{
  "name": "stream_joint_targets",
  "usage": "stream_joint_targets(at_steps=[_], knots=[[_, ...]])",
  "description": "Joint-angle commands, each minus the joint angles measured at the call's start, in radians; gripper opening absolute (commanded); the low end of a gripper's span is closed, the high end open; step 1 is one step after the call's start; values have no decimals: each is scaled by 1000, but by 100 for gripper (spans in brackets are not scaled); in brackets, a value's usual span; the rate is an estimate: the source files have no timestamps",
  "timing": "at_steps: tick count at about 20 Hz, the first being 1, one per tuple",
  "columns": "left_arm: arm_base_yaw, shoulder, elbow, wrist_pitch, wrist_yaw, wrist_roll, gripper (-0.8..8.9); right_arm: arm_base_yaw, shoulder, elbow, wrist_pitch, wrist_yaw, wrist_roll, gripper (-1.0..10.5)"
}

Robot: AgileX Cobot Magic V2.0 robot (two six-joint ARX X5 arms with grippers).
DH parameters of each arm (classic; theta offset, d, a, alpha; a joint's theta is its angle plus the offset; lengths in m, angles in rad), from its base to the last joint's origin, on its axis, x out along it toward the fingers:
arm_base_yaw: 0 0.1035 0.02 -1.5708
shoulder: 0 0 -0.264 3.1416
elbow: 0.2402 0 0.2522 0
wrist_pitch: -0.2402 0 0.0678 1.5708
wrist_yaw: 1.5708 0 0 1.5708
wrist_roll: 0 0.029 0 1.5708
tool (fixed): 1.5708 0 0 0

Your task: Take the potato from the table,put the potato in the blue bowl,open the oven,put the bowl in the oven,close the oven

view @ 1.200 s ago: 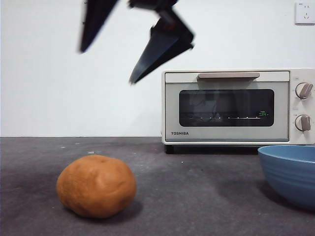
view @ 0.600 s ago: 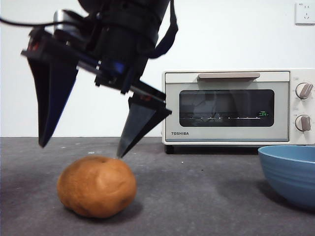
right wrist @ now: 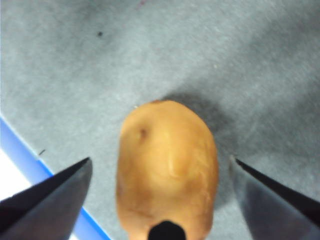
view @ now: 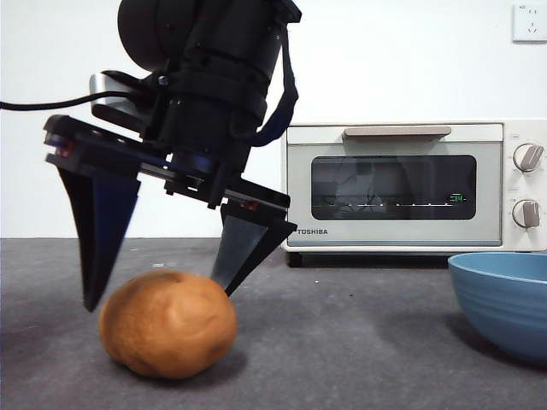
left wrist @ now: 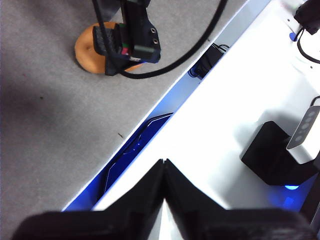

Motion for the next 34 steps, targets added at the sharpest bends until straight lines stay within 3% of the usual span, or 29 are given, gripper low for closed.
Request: stream_joint_targets(at_steps=[1, 5, 7, 10, 15, 19, 22, 25, 29, 34], knots=[[-4, -4, -2, 0, 5, 4, -5, 5, 22, 3, -23, 2, 16, 191], [-4, -4, -2, 0, 5, 4, -5, 7, 22, 3, -62, 15, 35, 38], [-4, -4, -2, 0, 6, 3, -5, 5, 15, 11, -72, 5, 42, 29], [-4, -4, -2, 0, 6, -1, -5, -9, -30, 102, -237, 11, 38, 32], [-4, -4, -2, 0, 5, 0, -5, -16, -139, 261, -443, 153, 30, 32], [-4, -4, -2, 1, 5, 1, -5, -36, -229, 266, -545, 330, 58, 33], [-4, -4, -2, 1, 5, 0, -5, -90, -310, 236, -544, 350, 91, 33], [-3, -4, -2, 1, 5, 0, -5, -169, -407, 145, -544, 357, 93, 33], [-3, -4, -2, 53, 5, 0, -5, -326, -552, -105, -478, 351, 96, 32], [-3, 23, -2, 155, 5, 0, -5, -455, -661, -435, -251, 222, 138, 32]])
